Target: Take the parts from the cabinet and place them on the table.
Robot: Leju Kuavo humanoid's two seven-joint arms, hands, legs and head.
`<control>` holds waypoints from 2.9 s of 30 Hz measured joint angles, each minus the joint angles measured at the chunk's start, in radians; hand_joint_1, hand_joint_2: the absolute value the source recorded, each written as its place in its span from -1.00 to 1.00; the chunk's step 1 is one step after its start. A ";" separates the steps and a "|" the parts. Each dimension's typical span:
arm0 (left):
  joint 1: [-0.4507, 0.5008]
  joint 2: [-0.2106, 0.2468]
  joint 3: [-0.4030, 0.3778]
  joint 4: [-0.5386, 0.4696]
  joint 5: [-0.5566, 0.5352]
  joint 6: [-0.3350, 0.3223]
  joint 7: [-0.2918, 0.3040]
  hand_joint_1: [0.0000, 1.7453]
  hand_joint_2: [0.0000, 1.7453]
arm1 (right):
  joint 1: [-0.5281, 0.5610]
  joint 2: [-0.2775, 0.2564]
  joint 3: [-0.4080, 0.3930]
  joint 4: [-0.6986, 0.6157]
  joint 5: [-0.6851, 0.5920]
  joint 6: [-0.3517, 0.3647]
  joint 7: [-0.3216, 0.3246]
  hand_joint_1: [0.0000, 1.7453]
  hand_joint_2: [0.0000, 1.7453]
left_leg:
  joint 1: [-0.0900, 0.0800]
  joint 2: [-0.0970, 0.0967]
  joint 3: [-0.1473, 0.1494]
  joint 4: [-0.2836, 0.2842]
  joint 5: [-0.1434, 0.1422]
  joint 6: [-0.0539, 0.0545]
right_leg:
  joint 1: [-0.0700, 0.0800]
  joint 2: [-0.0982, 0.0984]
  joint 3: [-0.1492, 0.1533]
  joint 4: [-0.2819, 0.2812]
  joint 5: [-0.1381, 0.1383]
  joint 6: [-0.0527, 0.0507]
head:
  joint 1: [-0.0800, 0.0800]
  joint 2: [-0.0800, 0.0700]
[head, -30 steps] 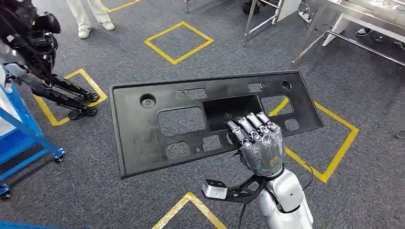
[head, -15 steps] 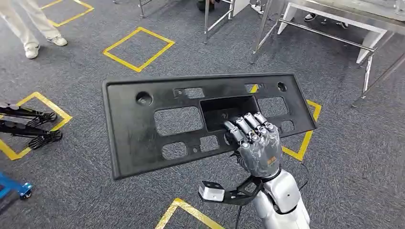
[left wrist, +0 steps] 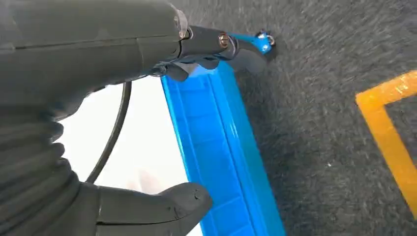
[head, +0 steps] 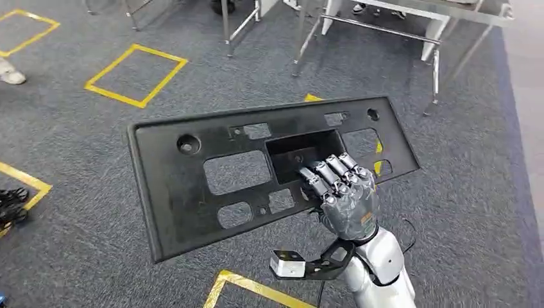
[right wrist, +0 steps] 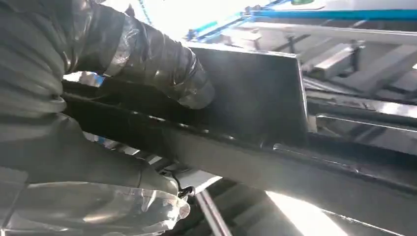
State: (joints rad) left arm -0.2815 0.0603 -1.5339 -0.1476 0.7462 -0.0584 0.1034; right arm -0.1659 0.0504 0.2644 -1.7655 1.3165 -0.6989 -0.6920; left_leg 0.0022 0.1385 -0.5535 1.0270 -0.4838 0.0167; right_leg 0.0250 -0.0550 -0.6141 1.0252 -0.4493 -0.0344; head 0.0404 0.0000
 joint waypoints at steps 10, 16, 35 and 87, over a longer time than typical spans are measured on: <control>0.003 0.001 0.000 0.000 0.000 0.012 -0.003 -1.00 1.00 | -0.001 0.016 -0.001 0.012 -0.005 0.000 0.000 1.00 1.00 | 0.020 -0.147 -0.077 0.114 0.007 -0.038 | -0.033 0.145 0.023 -0.011 0.006 0.010 | -0.001 0.000; -0.003 -0.001 0.000 0.000 0.001 0.013 -0.012 -1.00 1.00 | 0.003 0.023 -0.005 0.012 -0.005 0.000 0.000 1.00 1.00 | 0.028 -0.191 -0.035 0.023 0.018 -0.009 | -0.038 0.215 -0.007 0.010 0.002 0.049 | 0.000 0.000; -0.008 -0.010 -0.001 0.000 -0.002 0.015 -0.005 -1.00 1.00 | 0.003 0.029 -0.014 0.006 0.009 0.000 -0.001 1.00 1.00 | 0.017 -0.089 0.000 -0.007 0.004 -0.008 | -0.021 0.043 0.004 -0.010 0.009 0.035 | 0.002 0.000; 0.001 -0.004 -0.001 0.001 -0.068 -0.019 0.005 -1.00 1.00 | 0.004 0.041 -0.017 0.002 -0.018 0.000 0.000 1.00 1.00 | -0.012 -0.140 -0.107 0.028 0.090 0.028 | 0.002 0.080 0.094 -0.002 -0.069 -0.019 | 0.001 0.000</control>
State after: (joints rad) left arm -0.2803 0.0565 -1.5347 -0.1469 0.6783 -0.0774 0.1083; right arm -0.1618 0.0912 0.2476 -1.7636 1.2982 -0.6989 -0.6924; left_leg -0.0101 -0.0020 -0.6607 1.0555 -0.3938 0.0445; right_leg 0.0273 0.0252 -0.5197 1.0230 -0.5187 -0.0537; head 0.0416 -0.0004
